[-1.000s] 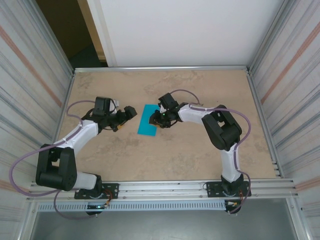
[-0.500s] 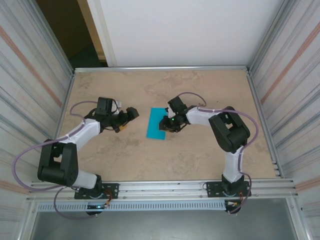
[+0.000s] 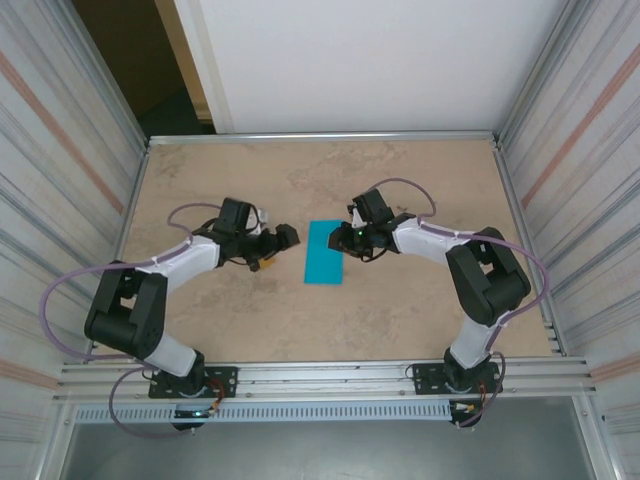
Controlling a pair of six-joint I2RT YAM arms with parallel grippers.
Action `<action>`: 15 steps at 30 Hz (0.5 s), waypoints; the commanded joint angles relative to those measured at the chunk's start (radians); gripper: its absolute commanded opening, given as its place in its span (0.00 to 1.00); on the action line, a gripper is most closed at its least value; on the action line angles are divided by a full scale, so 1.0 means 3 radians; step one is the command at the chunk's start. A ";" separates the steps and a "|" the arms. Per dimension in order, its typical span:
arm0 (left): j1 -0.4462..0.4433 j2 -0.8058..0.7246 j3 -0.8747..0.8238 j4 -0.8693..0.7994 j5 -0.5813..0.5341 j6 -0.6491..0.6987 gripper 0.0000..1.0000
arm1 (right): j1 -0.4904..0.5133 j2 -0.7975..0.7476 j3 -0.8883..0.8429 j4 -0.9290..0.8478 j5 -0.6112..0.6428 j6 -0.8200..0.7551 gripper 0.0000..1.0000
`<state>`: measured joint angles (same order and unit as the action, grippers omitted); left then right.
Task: Fold a paper plane with a square sheet of paper (pick it up from the middle)
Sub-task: Move the paper to the center of the table.
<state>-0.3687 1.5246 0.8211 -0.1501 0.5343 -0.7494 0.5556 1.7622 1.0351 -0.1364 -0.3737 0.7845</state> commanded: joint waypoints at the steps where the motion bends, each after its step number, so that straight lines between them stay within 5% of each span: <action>1: -0.0071 0.0065 0.0075 0.0109 0.0113 -0.0078 0.97 | -0.0020 0.0149 -0.0031 0.0155 0.0001 0.0352 0.29; 9: -0.0240 0.0252 0.0131 0.0163 0.0208 -0.0116 0.88 | -0.0055 0.0397 -0.0065 0.0219 -0.0073 0.0432 0.27; 15: -0.0288 0.0345 0.0152 0.0119 0.0229 -0.0129 0.71 | -0.0125 0.0505 -0.0187 0.0235 -0.0033 0.0393 0.27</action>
<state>-0.4484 1.6146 0.8391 -0.1070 0.5816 -0.7918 0.5297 1.8774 1.0115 -0.0490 -0.3988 0.8879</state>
